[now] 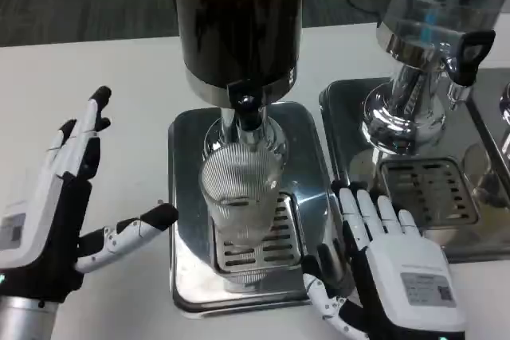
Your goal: Grasp the cup under the faucet to collect the drink, then remove the cup.
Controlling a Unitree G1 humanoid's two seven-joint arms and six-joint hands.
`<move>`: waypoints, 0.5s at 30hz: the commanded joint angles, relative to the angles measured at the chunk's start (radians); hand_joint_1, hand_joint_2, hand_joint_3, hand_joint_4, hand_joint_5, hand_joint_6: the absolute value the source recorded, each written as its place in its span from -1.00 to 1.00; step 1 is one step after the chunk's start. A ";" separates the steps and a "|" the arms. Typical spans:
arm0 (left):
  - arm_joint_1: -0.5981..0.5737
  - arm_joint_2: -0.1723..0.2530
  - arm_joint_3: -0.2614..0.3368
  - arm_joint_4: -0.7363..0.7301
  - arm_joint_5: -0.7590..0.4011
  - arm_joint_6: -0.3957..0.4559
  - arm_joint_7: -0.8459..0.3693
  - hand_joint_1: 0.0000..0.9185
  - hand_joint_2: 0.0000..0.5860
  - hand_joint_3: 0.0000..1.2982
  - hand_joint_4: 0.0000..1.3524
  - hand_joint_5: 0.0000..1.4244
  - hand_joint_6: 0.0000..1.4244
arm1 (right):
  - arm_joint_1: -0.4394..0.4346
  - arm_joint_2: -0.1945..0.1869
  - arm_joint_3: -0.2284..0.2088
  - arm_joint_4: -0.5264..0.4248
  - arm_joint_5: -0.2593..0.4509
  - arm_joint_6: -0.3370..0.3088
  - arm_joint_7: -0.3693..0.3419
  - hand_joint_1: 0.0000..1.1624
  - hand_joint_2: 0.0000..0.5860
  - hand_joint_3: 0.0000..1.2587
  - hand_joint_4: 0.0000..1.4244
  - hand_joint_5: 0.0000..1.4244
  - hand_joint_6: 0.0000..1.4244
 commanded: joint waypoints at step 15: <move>-0.086 0.018 -0.039 -0.179 -0.808 -0.156 -0.826 -1.00 -0.76 -1.00 -1.00 -0.86 -0.89 | 0.001 -0.009 -0.020 -0.014 0.025 -0.005 0.009 -0.77 0.30 -1.00 -1.00 -1.00 -0.97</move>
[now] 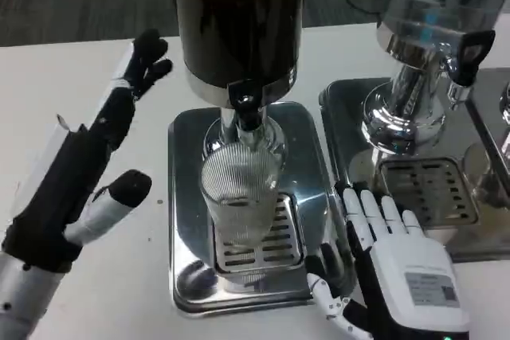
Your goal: Grasp the cup under the faucet to collect the drink, then remove the cup.
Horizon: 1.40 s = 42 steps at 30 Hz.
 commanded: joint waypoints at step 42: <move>-0.077 -0.037 0.052 -0.179 0.665 0.021 -0.053 -1.00 -0.64 -0.75 -1.00 -0.64 -0.71 | -0.001 -0.001 -0.016 -0.011 0.031 0.000 0.012 -0.77 0.33 -1.00 -1.00 -1.00 -0.97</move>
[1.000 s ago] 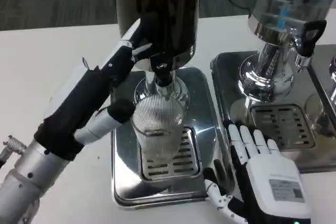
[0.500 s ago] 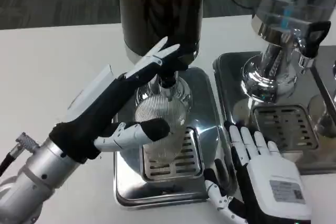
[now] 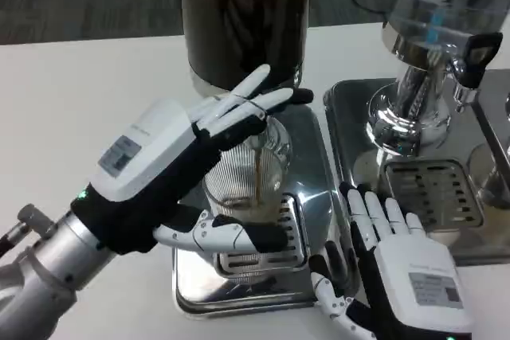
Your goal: Grasp the cup under the faucet to collect the drink, then remove the cup.
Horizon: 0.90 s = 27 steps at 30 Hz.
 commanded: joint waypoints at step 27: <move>0.068 0.083 -0.105 -0.062 0.223 -0.007 0.141 -1.00 -0.60 -0.72 -0.99 -0.64 -0.69 | -0.003 -0.022 -0.052 -0.014 0.129 -0.086 0.023 -0.63 0.08 -1.00 -1.00 -1.00 -0.95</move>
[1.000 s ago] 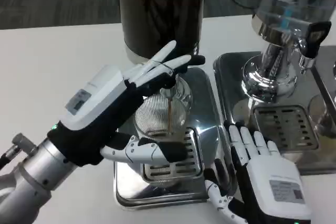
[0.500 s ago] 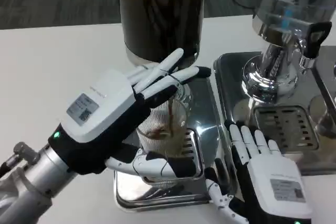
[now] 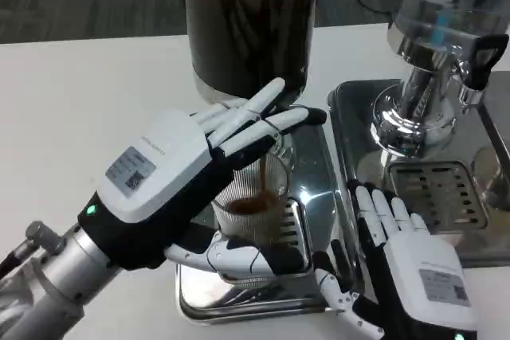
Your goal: Grasp the cup under the faucet to collect the drink, then remove the cup.
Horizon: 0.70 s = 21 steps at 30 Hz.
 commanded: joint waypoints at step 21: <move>0.029 0.043 -0.081 0.012 0.085 0.014 -0.015 -1.00 -0.55 -0.72 -0.99 -0.66 -0.71 | -0.082 -0.002 -0.053 -0.011 0.256 -0.080 0.223 -0.47 -0.34 -1.00 -1.00 -1.00 -0.97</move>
